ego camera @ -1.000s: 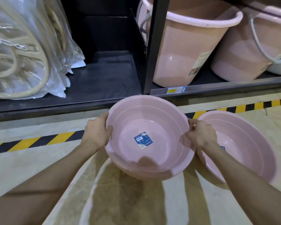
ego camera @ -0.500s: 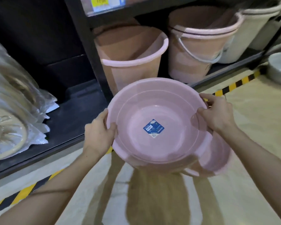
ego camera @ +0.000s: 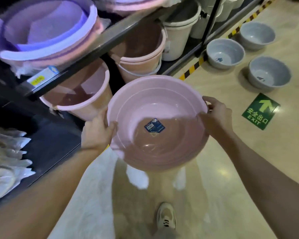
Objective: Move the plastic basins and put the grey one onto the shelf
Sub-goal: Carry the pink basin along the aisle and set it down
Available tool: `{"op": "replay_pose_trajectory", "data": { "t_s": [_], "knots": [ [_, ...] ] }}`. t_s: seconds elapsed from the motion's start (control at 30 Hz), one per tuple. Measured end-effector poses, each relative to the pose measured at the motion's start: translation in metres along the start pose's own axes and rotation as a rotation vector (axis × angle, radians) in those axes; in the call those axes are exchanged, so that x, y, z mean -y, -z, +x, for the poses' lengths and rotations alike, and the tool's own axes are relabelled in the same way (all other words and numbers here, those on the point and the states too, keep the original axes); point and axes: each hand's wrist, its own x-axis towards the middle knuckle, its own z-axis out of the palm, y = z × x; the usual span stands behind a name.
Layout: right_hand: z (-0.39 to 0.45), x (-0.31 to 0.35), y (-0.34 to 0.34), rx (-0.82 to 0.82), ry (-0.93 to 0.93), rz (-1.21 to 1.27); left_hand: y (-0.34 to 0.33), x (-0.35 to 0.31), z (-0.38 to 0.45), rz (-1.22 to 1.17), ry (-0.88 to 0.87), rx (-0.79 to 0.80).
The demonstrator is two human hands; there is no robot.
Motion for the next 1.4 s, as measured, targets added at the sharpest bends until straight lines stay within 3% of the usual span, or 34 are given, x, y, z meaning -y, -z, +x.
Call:
{"op": "replay_pose_trajectory", "data": {
  "t_s": [0.2,0.43,0.6,0.73,0.83,1.03,1.4],
  "knots": [
    [0.002,0.041,0.076,0.033,-0.024,-0.045,0.044,-0.064,-0.004,-0.022,0.108,-0.015],
    [0.015,0.094,0.122,0.064,0.027,-0.073,0.092,-0.097,0.013,0.037,0.081,-0.019],
    [0.021,0.133,0.137,0.057,0.056,-0.052,0.116,-0.103,0.029,-0.062,0.302,0.090],
    [0.032,0.153,0.145,0.108,0.041,-0.068,0.143,-0.117,0.032,-0.039,0.286,0.074],
    [0.044,0.165,0.149,0.141,0.054,-0.050,0.157,-0.130,0.026,0.061,0.167,0.025],
    [0.079,0.159,0.138,0.208,0.112,-0.059,0.137,-0.132,0.023,-0.017,0.246,-0.024],
    [0.175,0.121,0.102,0.503,0.266,-0.100,0.054,-0.165,-0.017,0.016,0.531,-0.155]
  ]
}}
